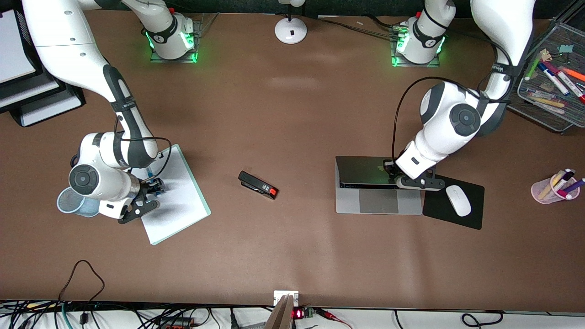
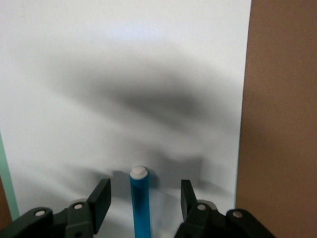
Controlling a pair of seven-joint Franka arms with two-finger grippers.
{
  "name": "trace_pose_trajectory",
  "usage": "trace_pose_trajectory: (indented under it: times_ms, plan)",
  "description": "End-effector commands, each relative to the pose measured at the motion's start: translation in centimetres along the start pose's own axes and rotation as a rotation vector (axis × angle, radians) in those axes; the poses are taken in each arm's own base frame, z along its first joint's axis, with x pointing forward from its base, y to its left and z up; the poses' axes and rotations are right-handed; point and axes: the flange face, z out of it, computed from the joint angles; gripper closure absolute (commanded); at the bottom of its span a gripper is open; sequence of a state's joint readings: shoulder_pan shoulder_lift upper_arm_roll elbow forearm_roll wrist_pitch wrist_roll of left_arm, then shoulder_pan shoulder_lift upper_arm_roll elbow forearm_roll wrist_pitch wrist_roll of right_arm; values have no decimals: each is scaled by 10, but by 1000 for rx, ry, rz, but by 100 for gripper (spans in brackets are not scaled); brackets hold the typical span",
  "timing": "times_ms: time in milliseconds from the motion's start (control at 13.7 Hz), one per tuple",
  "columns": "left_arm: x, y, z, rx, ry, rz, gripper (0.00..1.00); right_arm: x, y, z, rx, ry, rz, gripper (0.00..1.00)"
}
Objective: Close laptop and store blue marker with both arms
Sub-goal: 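Push the laptop lid down shut with the left gripper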
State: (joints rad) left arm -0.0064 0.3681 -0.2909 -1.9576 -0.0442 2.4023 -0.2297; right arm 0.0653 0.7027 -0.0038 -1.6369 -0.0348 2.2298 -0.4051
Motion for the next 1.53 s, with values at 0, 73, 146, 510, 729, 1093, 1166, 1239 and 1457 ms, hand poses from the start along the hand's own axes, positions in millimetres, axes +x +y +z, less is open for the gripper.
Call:
trace_pose_trajectory:
  times_ms: [0,73,146,510,729,1093,1166,1239,1457]
  plan:
    - [11,-1,6,-13,4,20,100,1,2,3,-5,10,-6,37]
    - [12,-3,11,-13,-3,17,100,1,2,5,-4,9,-7,38]
    - [13,-1,11,-15,13,23,100,0,2,5,-4,8,-7,41]
    - [27,-6,40,-35,83,18,100,0,1,9,2,3,-5,43]
    - [36,-7,49,-29,91,33,100,0,2,9,2,3,-2,46]
    - [56,-12,74,-12,95,57,100,1,0,9,2,3,-6,50]
    - [57,-12,79,-12,90,57,100,1,1,9,1,3,-5,52]
    - [57,-12,84,-14,95,59,100,1,0,12,3,1,-6,54]
    - [57,-14,102,-24,121,60,100,1,0,13,5,0,-4,59]
